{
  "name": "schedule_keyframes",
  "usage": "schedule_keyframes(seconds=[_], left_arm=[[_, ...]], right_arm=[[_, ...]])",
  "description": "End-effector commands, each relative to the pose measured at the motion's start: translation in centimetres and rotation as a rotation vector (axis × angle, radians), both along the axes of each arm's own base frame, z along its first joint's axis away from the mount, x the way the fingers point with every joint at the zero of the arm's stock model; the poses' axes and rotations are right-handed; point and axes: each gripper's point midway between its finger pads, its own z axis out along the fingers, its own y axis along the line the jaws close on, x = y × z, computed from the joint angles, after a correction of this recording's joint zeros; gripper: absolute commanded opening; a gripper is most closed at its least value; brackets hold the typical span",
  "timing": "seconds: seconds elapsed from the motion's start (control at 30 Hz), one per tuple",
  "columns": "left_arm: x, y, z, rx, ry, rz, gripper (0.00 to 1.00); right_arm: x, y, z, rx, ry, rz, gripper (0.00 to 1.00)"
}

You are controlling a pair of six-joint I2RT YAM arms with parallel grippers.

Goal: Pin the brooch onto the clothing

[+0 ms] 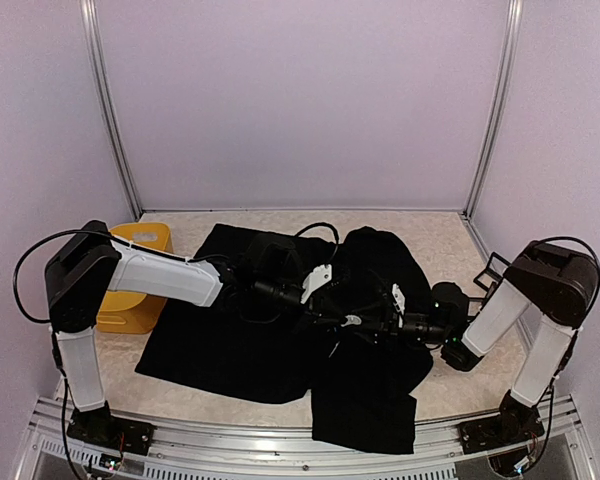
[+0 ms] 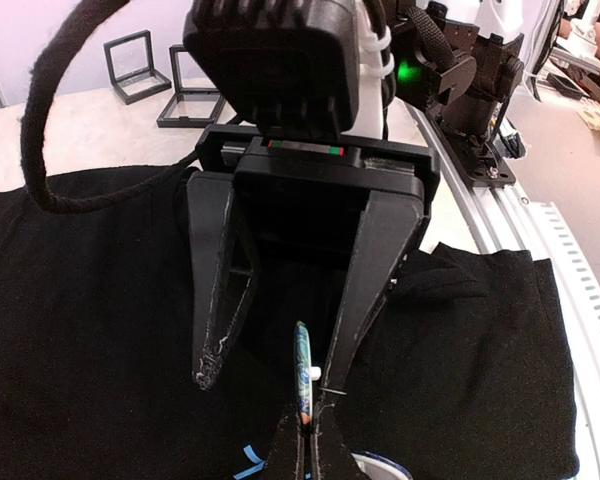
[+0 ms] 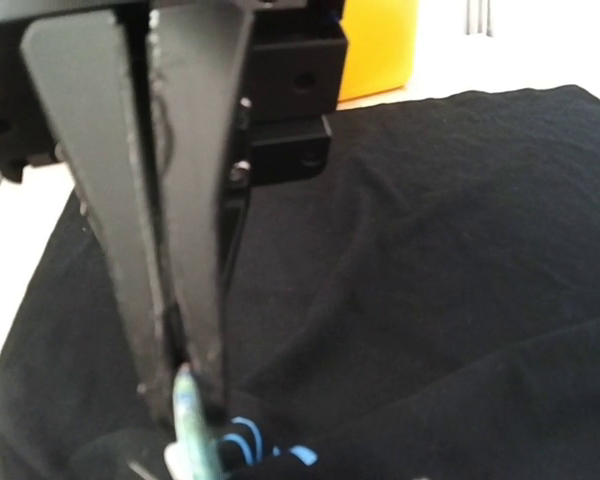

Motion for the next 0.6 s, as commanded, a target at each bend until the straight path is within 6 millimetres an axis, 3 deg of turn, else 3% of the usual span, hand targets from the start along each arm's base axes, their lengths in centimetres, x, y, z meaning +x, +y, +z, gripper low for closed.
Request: schedule_keyframes(seconds=[0.0, 0.27, 0.57], left_arm=[[-0.8, -0.3, 1.8, -0.042, -0.007, -0.031, 0.00], [-0.9, -0.3, 1.4, -0.018, -0.027, -0.029, 0.00], [-1.1, -0.4, 1.2, -0.006, -0.033, -0.031, 0.00]], right_arm=[[1.0, 0.5, 1.5, 0.064, 0.014, -0.034, 0.44], [1.8, 0.2, 2.0, 0.119, 0.121, -0.036, 0.40], [2.6, 0.0, 1.9, 0.136, 0.165, -0.070, 0.44]])
